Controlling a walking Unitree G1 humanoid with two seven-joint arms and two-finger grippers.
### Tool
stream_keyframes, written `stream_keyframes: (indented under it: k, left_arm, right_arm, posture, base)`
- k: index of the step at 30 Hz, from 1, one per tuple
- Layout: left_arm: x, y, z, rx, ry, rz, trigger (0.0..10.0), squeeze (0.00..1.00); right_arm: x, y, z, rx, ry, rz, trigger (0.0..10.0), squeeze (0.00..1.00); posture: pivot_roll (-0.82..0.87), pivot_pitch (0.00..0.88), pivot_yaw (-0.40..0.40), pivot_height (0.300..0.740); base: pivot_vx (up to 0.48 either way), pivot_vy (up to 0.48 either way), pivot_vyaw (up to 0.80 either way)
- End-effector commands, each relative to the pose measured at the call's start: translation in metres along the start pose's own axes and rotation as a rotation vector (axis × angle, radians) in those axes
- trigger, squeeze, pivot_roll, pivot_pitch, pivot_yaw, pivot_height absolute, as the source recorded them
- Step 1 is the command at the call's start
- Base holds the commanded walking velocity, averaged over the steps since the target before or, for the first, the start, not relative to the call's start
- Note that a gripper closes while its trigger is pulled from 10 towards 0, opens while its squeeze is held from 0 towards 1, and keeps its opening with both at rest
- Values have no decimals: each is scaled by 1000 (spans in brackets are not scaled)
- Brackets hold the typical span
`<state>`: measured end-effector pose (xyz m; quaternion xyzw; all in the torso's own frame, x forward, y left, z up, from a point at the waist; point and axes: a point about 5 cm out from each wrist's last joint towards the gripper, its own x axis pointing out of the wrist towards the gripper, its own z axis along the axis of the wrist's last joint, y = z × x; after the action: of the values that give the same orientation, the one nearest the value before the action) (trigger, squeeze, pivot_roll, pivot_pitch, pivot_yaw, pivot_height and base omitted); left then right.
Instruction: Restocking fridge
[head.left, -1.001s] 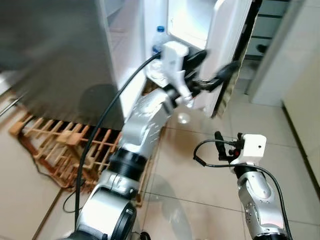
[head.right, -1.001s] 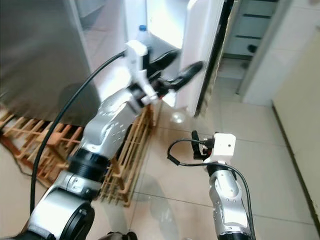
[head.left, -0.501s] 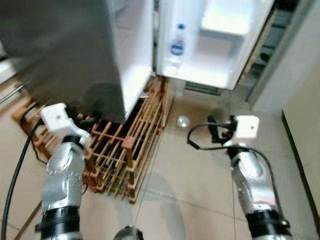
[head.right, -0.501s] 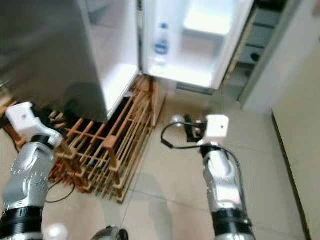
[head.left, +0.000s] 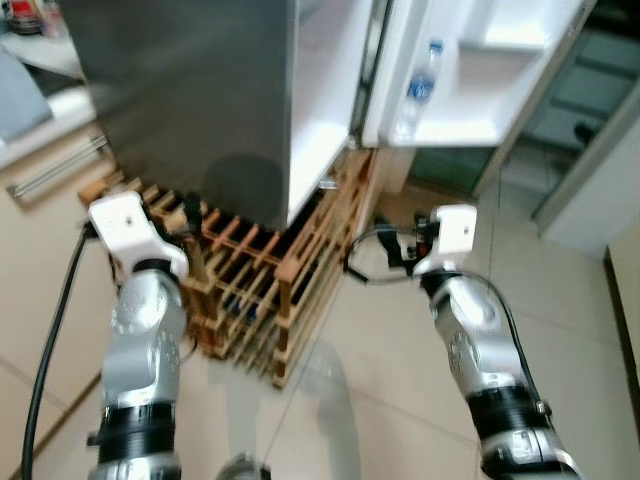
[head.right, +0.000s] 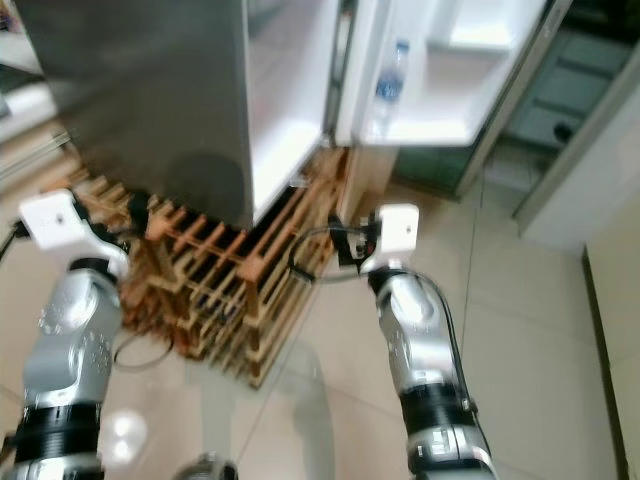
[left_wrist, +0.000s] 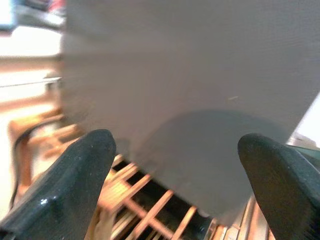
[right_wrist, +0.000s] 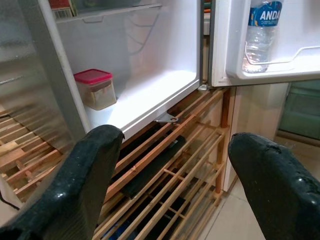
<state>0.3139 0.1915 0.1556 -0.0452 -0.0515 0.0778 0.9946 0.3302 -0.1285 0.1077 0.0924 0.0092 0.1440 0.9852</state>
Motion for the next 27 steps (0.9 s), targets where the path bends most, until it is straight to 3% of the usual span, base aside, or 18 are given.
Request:
stream_keyframes:
  k: [1, 3, 5, 9, 12, 19, 27]
  left_arm:
    - [2, -8, 2, 78, -15, -54, 10000, 0]
    - [2, -7, -4, 124, 14, -67, 10000, 0]
    - [3, -6, -6, 119, 23, -62, 10000, 0]
    - [3, 1, -12, 34, 76, -28, 10000, 0]
    - [4, -7, -11, 103, 51, -58, 10000, 0]
    - [15, -17, -9, 54, 32, -32, 10000, 0]
    - [9, -24, -10, 34, 16, -35, 10000, 0]
  right_arm:
    - [2, -1, 1, 8, -5, -6, 10000, 0]
    - [0, -5, -3, -1, 7, -38, 10000, 0]
    - [0, -7, -4, -2, 9, -43, 10000, 0]
    - [-1, -7, -1, -62, -15, -79, 10000, 0]
    - [-1, -10, 2, -130, -14, -92, 10000, 0]
    - [4, -12, 5, -93, -19, -66, 10000, 0]
    - [4, -16, 6, -93, -10, -49, 10000, 0]
  posture:
    - [20, 0, -50, 740]
    - [30, 0, -29, 740]
    - [29, 0, -24, 740]
    - [22, 0, -12, 740]
    - [11, 0, -15, 740]
    - [0, 0, -56, 740]
    - [14, 0, -71, 740]
  base:
    - [0, 0, 0]
    - [0, 0, 0]
    - [0, 0, 0]
    - [0, 240, 0]
    - [0, 480, 0]
    - [0, 55, 367]
    - [0, 0, 470]
